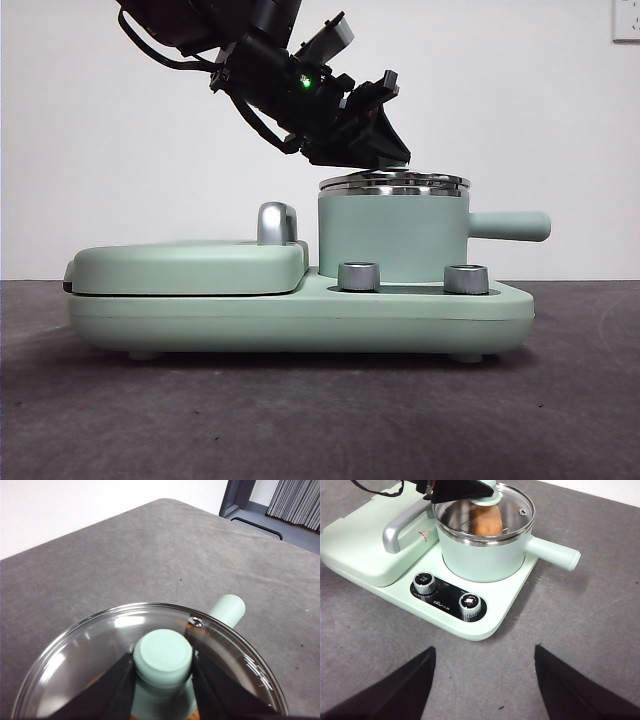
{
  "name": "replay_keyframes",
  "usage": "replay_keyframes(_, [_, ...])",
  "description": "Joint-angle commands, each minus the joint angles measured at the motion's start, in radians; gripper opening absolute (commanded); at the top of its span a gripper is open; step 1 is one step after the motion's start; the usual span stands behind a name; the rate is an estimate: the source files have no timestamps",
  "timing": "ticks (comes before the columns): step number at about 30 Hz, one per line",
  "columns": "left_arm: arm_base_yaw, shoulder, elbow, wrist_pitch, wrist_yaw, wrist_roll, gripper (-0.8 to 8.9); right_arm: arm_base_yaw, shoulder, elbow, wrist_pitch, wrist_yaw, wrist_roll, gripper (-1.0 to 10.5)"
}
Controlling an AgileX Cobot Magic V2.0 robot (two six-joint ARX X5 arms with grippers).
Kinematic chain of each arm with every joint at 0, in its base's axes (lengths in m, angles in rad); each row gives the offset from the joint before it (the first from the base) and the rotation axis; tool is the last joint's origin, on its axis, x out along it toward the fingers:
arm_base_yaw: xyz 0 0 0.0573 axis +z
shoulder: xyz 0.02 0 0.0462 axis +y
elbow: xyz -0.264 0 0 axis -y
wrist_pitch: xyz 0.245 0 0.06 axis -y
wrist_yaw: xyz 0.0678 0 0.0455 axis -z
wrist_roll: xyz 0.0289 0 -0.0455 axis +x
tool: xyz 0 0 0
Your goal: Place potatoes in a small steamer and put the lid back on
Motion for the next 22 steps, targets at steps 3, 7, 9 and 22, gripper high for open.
replay_keyframes(3, [-0.005,0.007,0.025,-0.027,0.010,0.015,2.57,0.005,0.002,0.006,0.005,0.001,0.011,3.0])
replay_keyframes(7, [-0.003,-0.029,0.026,-0.043,0.009,0.023,3.00,0.005,0.002,0.006,0.005,0.001,0.011,3.0])
replay_keyframes(9, [0.002,-0.054,0.026,-0.055,0.009,0.023,3.17,0.005,0.002,0.006,0.005,0.001,0.011,3.0])
replay_keyframes(22, [0.079,-0.286,0.021,-0.415,0.009,0.029,3.11,0.005,0.002,0.006,-0.036,0.000,0.011,3.0])
